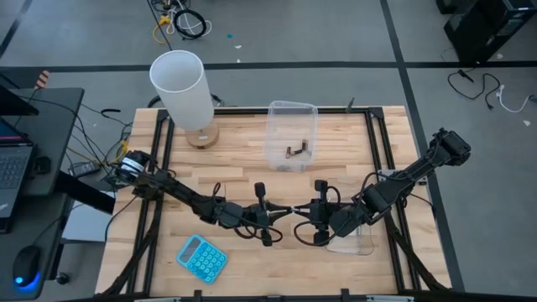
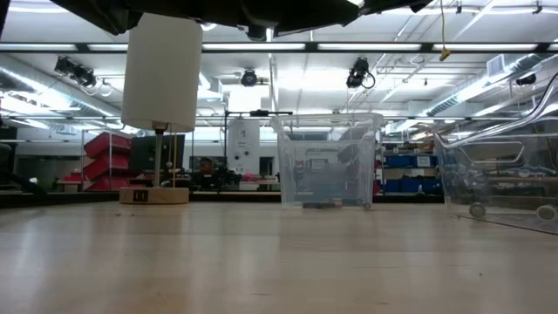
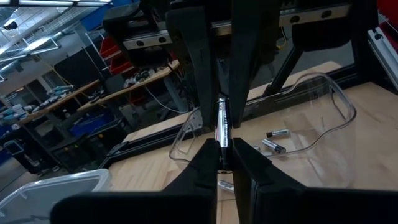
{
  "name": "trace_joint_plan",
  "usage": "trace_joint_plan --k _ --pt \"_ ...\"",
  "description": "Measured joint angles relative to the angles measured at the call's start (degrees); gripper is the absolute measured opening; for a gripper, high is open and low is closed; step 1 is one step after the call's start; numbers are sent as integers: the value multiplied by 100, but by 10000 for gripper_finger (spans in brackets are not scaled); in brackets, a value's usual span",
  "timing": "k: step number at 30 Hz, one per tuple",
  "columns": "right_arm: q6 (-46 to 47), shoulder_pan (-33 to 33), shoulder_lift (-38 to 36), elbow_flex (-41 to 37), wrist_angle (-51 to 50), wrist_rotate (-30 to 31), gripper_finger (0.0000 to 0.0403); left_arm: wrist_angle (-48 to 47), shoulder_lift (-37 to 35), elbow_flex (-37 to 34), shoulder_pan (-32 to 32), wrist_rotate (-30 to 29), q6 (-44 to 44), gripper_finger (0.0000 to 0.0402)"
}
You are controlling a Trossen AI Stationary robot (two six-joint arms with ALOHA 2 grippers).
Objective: Sort batteries
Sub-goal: Put the silver battery into the bottom transparent bin
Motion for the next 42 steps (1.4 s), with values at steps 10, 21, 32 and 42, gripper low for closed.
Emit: trace_joint_plan --k 10,21,32,42 --pt "37 0 0 0 -2 2 27 7 0 0 0 -2 -119 76" --pt "73 0 0 0 -133 0 27 -219 -4 0 0 -4 -368 110" --pt "613 58 0 0 -676 0 28 -1028 -7 -7 -65 -222 -930 112" --pt "1557 217 0 426 -2016 -415 28 -1159 -7 -7 -140 -690 -923 112"
